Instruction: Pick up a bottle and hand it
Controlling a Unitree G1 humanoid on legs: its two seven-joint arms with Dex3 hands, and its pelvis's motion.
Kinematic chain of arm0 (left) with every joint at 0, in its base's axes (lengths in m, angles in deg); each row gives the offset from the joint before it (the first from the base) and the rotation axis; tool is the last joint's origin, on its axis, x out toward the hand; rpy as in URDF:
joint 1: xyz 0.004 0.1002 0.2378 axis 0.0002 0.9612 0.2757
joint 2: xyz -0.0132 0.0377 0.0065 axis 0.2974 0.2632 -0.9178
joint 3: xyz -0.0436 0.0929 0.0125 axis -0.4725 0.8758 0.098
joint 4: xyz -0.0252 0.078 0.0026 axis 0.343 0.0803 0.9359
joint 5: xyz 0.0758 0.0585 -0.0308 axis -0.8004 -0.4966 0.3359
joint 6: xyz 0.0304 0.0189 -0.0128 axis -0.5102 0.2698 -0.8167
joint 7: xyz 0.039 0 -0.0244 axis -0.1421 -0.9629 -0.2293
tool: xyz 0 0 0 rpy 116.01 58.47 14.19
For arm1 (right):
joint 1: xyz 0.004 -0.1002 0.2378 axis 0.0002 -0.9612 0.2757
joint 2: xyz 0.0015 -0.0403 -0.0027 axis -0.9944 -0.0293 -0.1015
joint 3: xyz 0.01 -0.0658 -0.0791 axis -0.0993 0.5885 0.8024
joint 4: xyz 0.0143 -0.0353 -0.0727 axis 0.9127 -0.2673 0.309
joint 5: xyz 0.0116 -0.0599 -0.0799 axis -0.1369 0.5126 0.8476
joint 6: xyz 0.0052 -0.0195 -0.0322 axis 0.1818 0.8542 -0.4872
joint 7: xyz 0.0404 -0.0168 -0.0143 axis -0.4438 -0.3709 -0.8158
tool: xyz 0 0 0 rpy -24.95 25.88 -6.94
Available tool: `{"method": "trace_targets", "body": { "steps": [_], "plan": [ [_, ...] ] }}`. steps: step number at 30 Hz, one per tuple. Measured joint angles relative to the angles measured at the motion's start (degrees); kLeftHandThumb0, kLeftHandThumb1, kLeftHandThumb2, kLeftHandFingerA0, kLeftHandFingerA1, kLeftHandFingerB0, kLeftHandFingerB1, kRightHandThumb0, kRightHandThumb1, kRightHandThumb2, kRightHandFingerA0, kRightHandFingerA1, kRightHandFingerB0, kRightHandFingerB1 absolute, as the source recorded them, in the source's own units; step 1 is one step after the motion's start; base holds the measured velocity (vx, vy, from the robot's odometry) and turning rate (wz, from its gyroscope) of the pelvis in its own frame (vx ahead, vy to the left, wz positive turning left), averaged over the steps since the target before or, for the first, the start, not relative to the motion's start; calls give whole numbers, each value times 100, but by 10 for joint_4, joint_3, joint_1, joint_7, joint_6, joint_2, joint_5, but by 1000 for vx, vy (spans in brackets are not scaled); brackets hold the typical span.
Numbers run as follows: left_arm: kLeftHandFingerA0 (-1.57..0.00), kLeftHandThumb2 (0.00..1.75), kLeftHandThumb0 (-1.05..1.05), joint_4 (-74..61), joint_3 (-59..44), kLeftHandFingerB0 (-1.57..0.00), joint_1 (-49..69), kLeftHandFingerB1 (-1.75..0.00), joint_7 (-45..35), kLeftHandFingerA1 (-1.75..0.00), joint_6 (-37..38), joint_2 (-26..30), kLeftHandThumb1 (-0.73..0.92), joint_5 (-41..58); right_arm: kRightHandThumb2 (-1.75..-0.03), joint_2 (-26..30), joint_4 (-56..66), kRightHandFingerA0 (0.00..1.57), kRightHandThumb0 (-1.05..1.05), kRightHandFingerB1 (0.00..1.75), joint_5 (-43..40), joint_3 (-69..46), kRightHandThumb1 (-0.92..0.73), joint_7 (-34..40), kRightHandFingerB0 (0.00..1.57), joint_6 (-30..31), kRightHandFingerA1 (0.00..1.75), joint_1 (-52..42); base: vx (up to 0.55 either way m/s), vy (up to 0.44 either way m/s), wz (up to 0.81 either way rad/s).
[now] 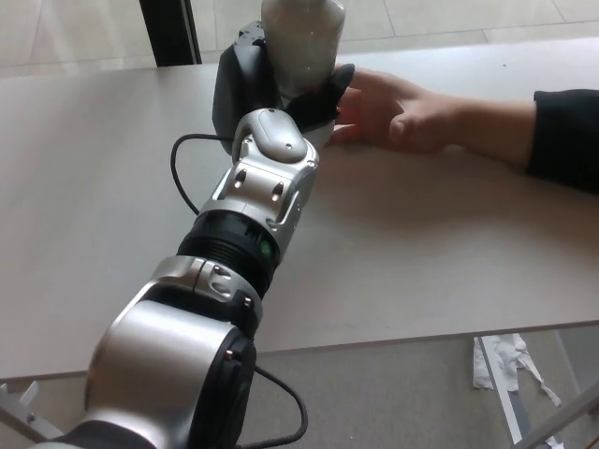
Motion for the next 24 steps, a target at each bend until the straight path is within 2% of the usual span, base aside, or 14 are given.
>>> {"method": "trace_targets", "body": {
  "steps": [2, 3, 5, 8, 9, 10, 14, 16, 17, 18, 19, 22, 23, 24],
  "plan": [
    [-94, 87, -19, 2, 0, -78, -4, -92, 3, -165, 0, -1, 63, 2, -86, 0, 0, 51, -49, 53, 0, 1, -44, 0, 37, 0, 70, 0, 0, 0, 0],
    [-91, 94, -18, 3, 0, -82, -5, -102, 6, -169, 0, -1, 58, 3, -58, 0, 0, 57, -46, 38, 0, 1, -58, 0, 44, 1, 68, 0, 0, 0, 0],
    [-105, 94, -18, 4, 0, -87, -5, -98, 11, -159, 0, -1, 54, 4, -58, 0, 0, 59, -45, 39, 1, 3, -59, 1, 44, 1, 69, 0, 0, 0, 0],
    [-87, 79, -16, 5, 1, -77, -5, -68, 17, -158, 0, -1, 64, 6, -57, 0, 0, 58, -44, 39, 2, 6, -58, 2, 44, 1, 68, 0, 0, 0, 0],
    [-86, 71, -21, 5, 2, -78, -6, -68, 18, -166, 0, -1, 67, 7, -57, 0, 0, 57, -45, 39, 3, 7, -59, 2, 44, 1, 68, 0, 0, 0, 0],
    [-86, 69, -24, 6, 3, -80, -6, -82, 19, -169, 0, -1, 70, 7, -86, 0, 0, 51, -51, 51, 3, 8, -46, 2, 35, 1, 70, 1, 0, 0, 0],
    [-87, 73, -19, 7, 11, -84, -6, -85, 19, -160, 0, -1, 70, 9, -86, -1, 1, 54, -52, 51, 5, 15, -47, 3, 36, 1, 70, 1, 0, 0, 0],
    [-89, 71, -20, 11, 14, -69, -6, -68, 19, -158, 0, -1, 67, 10, -86, -2, 2, 52, -53, 52, 5, 17, -45, 4, 36, 2, 69, 1, 0, 0, 0],
    [-86, 72, -18, 12, 16, -70, -6, -71, 19, -122, 0, -1, 66, 10, -86, -2, 2, 55, -51, 52, 6, 18, -45, 5, 37, 3, 70, 1, 0, 0, 0],
    [-86, 72, -18, 13, 18, -70, -6, -71, 19, -122, 0, -1, 66, 10, -86, -3, 2, 55, -51, 52, 6, 18, -45, 6, 37, 3, 70, 1, 0, 0, 0],
    [-88, 76, -16, 15, 20, -75, -6, -73, 19, -115, 0, -1, 64, 10, -58, -4, 2, 61, -46, 38, 5, 18, -57, 7, 47, 4, 69, 1, 0, 0, 0],
    [-86, 79, -16, 19, 27, -79, -6, -80, 19, -129, 0, -1, 63, 10, -57, -8, 3, 63, -46, 39, 6, 18, -58, 11, 46, 6, 69, 3, 0, 0, 0],
    [-90, 71, -20, 21, 29, -76, -6, -79, 19, -159, 0, -1, 65, 10, -58, -9, 3, 61, -49, 37, 6, 18, -58, 12, 45, 7, 67, 3, 0, 0, 0],
    [-89, 69, -22, 22, 30, -75, -6, -77, 20, -159, 0, -1, 66, 10, -86, -10, 3, 55, -55, 52, 6, 18, -45, 12, 37, 8, 69, 3, 0, 0, 0]
  ]
}}
